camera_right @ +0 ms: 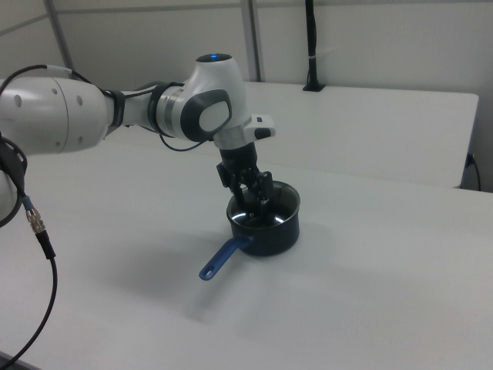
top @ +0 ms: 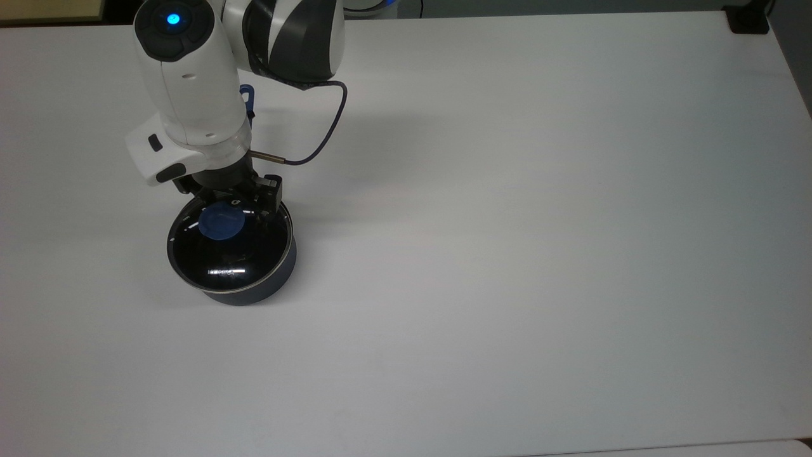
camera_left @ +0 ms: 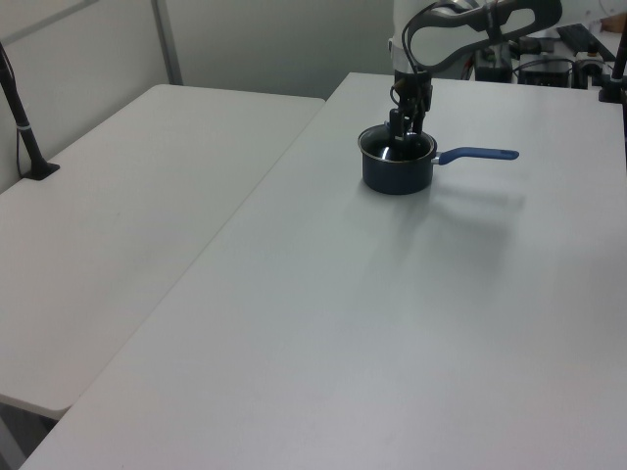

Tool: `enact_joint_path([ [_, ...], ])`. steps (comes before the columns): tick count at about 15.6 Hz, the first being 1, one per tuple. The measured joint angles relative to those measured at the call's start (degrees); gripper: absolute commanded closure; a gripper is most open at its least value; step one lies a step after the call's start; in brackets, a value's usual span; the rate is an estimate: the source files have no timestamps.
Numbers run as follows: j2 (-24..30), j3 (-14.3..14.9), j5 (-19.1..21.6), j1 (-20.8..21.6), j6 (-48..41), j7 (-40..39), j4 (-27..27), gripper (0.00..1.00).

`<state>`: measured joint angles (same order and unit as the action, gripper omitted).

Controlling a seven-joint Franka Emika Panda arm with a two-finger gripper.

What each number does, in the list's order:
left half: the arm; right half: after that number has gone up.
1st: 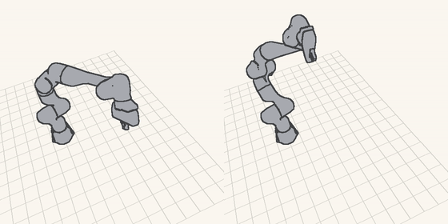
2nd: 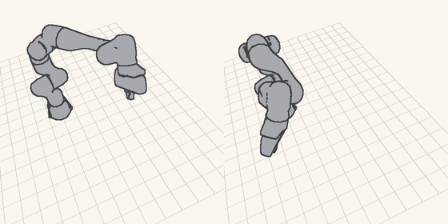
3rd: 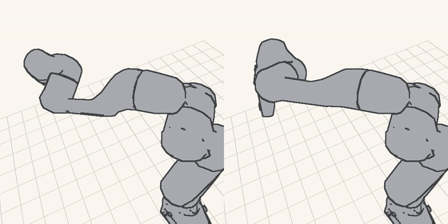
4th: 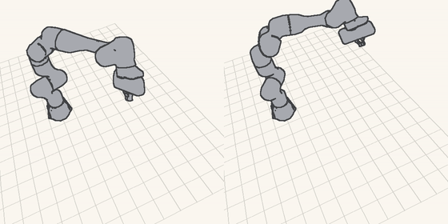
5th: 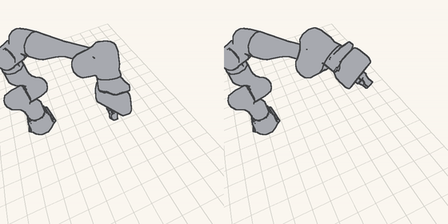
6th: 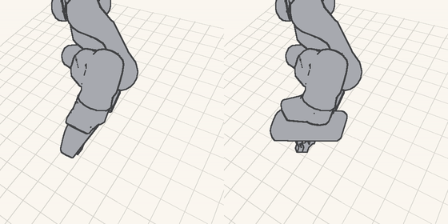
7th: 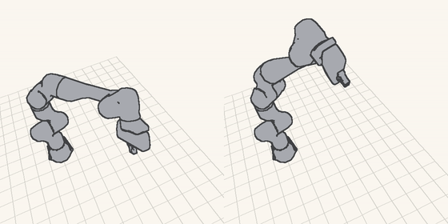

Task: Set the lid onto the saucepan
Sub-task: 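Open the gripper and raise it away from the lid knob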

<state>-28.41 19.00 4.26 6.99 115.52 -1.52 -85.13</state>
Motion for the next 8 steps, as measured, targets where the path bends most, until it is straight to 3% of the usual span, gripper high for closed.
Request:
enact_joint_path([
  [3,0.0,0.0,0.0,0.0,-0.3,-0.5,0.0,0.15],
  [6,0.5,0.0,0.0,0.7,-2.9,-0.7,0.2,0.12],
  [8,1.3,0.0,0.0,1.2,-4.7,-1.3,0.3,0.02],
])
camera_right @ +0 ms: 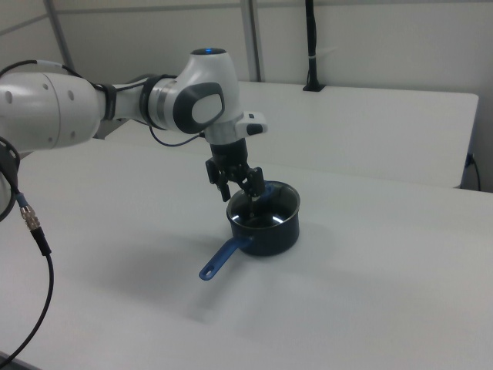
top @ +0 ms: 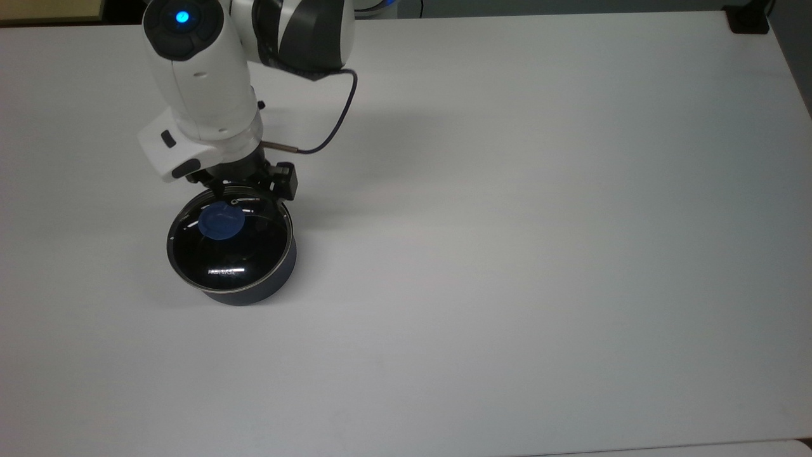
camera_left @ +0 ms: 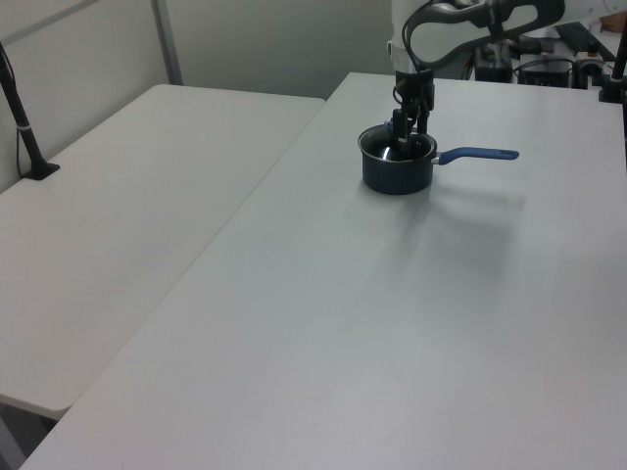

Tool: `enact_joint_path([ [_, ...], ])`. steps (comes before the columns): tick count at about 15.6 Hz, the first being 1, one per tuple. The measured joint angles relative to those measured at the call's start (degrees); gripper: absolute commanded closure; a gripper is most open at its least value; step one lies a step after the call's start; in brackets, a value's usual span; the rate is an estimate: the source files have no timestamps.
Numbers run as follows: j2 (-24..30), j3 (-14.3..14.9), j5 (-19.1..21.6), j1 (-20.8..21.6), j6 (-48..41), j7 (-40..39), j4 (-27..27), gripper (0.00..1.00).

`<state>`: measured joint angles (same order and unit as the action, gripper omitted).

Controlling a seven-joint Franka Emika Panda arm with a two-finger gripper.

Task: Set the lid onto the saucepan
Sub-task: 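Open the gripper and raise it away from the lid knob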

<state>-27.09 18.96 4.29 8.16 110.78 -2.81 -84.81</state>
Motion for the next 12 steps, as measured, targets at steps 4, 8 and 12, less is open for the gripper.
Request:
enact_joint_path([
  [4,2.7,0.0,0.0,0.2,-3.2,-0.5,0.1,0.00],
  [8,7.7,-0.2,0.0,0.5,-6.2,-0.7,0.0,0.00],
  [12,14.9,-1.6,-1.6,0.8,-9.0,-1.2,-2.4,0.00],
])
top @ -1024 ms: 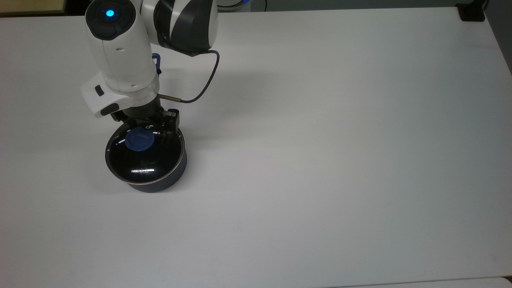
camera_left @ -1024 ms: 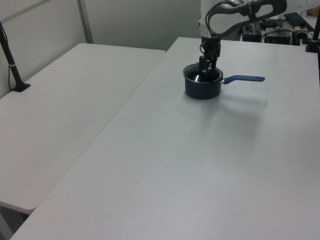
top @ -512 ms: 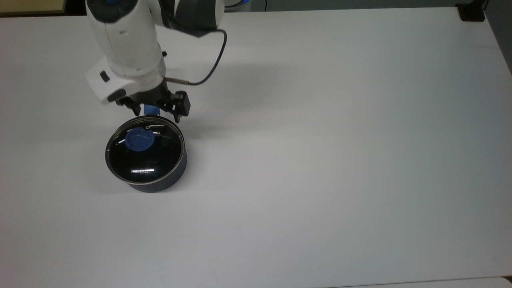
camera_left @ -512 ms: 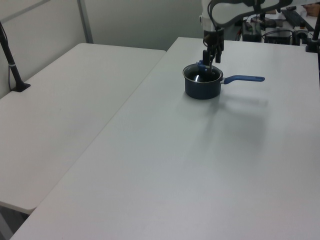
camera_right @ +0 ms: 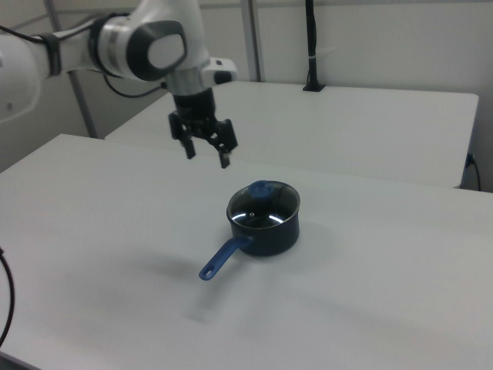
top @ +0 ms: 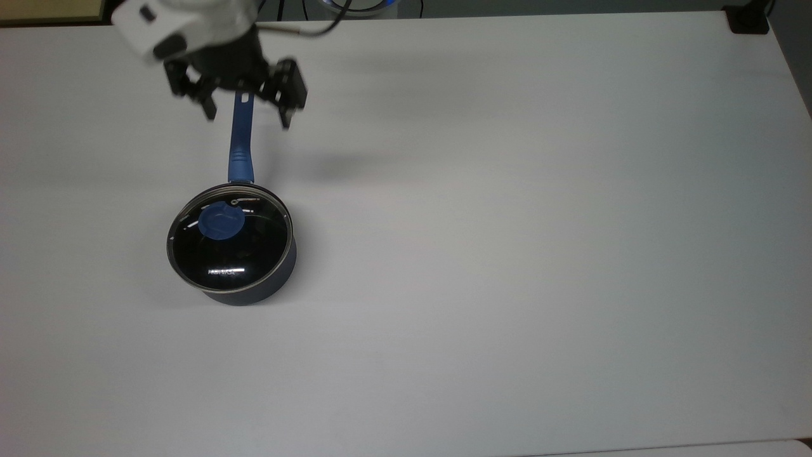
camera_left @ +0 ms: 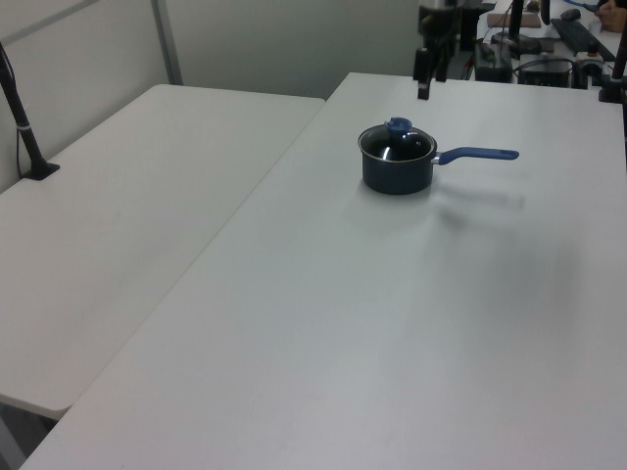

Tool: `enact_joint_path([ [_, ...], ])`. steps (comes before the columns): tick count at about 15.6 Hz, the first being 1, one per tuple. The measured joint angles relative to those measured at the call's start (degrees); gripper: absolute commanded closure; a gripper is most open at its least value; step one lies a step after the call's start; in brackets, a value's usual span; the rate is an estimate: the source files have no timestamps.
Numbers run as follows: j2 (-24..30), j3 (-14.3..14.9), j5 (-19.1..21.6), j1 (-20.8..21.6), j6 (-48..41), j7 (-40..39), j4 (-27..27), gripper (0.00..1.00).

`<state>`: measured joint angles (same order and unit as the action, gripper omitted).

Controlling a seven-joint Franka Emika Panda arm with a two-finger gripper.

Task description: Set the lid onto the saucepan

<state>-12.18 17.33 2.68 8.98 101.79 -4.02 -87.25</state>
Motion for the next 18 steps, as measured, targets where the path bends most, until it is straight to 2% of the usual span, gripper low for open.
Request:
enact_joint_path([
  [4,6.4,-3.5,-1.5,0.1,-3.8,0.0,-4.3,0.00],
  [8,10.0,-5.7,-1.7,0.2,-9.7,0.0,-5.6,0.00],
  [14,10.1,-5.7,-1.7,0.1,-10.5,0.2,-6.7,0.00],
  [18,8.8,-5.7,-1.7,0.1,-10.5,3.5,-6.3,0.00],
])
